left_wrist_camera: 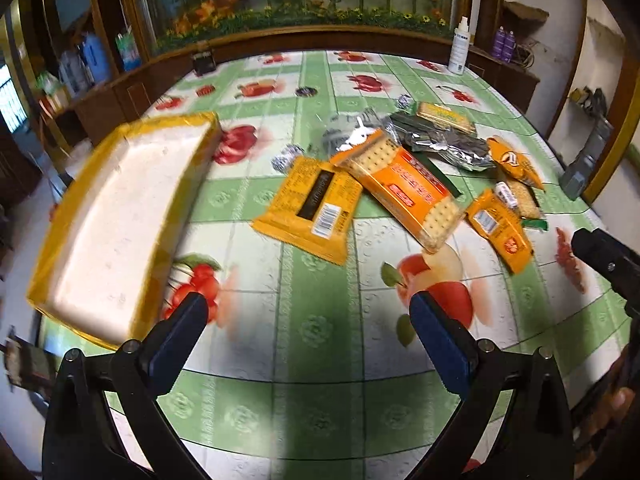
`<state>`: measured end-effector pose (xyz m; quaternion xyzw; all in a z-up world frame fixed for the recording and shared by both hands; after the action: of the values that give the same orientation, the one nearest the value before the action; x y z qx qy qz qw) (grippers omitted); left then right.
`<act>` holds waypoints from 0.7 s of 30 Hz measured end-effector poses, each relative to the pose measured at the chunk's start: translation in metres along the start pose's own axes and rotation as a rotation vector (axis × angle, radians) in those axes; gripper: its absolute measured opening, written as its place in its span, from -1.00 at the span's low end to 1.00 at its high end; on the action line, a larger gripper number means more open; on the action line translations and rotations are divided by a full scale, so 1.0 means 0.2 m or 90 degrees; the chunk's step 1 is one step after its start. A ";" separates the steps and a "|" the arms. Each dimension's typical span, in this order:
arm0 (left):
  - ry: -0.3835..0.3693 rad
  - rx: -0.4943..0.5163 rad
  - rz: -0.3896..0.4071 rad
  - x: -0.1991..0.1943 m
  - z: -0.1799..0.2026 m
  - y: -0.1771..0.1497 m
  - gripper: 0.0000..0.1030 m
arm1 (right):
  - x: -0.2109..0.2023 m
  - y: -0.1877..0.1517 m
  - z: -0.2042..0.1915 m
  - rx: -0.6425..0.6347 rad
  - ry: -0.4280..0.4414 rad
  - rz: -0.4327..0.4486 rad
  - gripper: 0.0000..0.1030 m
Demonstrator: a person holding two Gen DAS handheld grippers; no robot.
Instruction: Organize snacks
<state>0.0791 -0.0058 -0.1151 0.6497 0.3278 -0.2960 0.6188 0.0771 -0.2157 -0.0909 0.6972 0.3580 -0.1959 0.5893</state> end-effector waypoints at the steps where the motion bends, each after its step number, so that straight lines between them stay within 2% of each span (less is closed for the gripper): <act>1: 0.013 0.005 0.011 -0.02 0.00 0.01 0.97 | 0.00 0.00 -0.01 -0.001 0.006 0.003 0.94; 11: 0.062 0.009 0.067 -0.13 -0.06 0.10 0.97 | 0.00 0.03 -0.08 -0.028 0.009 0.014 0.94; 21: 0.061 0.000 0.078 -0.15 -0.08 0.13 0.97 | 0.01 0.04 -0.18 -0.079 0.002 0.020 0.94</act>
<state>0.0804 0.0081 -0.0747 0.6820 0.3167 -0.2265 0.6191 0.0787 -0.1814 -0.0779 0.6651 0.3593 -0.1627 0.6341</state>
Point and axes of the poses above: each gripper's, at about its wrist camera, not at the fingertips, and x roughly the way its jaws point, z to its right, y to its top, the point moved 7 cm from there along x, roughly the way its jaws point
